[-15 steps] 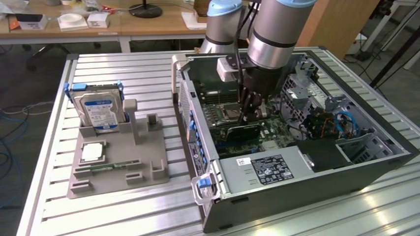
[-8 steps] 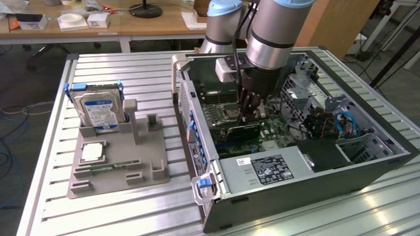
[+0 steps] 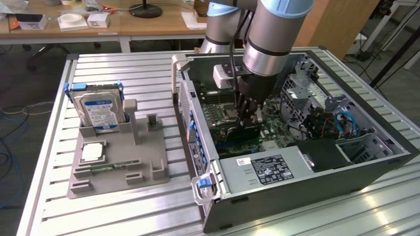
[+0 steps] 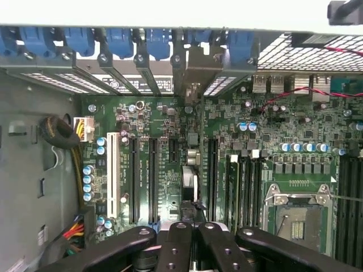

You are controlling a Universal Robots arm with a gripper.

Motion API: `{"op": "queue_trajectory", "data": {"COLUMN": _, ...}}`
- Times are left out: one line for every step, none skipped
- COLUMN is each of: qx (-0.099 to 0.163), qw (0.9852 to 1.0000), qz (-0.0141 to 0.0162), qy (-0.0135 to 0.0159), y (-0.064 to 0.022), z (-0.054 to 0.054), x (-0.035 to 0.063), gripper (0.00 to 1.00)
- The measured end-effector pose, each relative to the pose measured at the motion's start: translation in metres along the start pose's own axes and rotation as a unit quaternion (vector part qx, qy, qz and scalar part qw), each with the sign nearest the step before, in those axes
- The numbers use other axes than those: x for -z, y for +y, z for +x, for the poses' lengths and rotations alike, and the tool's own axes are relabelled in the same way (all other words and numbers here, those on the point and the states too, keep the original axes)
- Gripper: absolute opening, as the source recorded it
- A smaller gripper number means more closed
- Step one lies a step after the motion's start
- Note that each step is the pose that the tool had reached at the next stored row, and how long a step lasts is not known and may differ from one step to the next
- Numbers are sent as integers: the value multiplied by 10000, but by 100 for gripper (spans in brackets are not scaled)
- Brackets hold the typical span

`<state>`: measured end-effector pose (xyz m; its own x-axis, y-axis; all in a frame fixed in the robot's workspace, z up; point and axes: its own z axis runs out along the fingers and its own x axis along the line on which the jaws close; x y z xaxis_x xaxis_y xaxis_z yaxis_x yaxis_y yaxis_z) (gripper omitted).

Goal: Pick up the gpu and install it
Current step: 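Press down on the gpu until it lock into place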

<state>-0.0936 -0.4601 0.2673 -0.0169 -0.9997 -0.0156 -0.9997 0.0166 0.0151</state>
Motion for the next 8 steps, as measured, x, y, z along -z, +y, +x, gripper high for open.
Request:
{"op": "queue_trajectory", "data": {"qx": 0, "qw": 10000, "qz": 0, "qy": 0, "y": 0, "z": 0, "x": -18, "gripper": 11}}
{"op": "queue_trajectory", "data": {"qx": 1, "qw": 10000, "qz": 0, "qy": 4, "y": 2, "z": 2, "x": -33, "gripper": 11}}
{"op": "queue_trajectory", "data": {"qx": 1, "qw": 10000, "qz": -1, "qy": 9, "y": 3, "z": 3, "x": -46, "gripper": 11}}
{"op": "queue_trajectory", "data": {"qx": 1, "qw": 10000, "qz": 1, "qy": 2, "y": 2, "z": 2, "x": -57, "gripper": 11}}
{"op": "queue_trajectory", "data": {"qx": 1, "qw": 10000, "qz": 2, "qy": -1, "y": 2, "z": 1, "x": -60, "gripper": 11}}
{"op": "queue_trajectory", "data": {"qx": 0, "qw": 10000, "qz": 2, "qy": 0, "y": 3, "z": 1, "x": -60, "gripper": 11}}
{"op": "queue_trajectory", "data": {"qx": 0, "qw": 10000, "qz": 2, "qy": 0, "y": 3, "z": 1, "x": -60, "gripper": 11}}
{"op": "queue_trajectory", "data": {"qx": 0, "qw": 10000, "qz": 2, "qy": 0, "y": 3, "z": 1, "x": -59, "gripper": 11}}
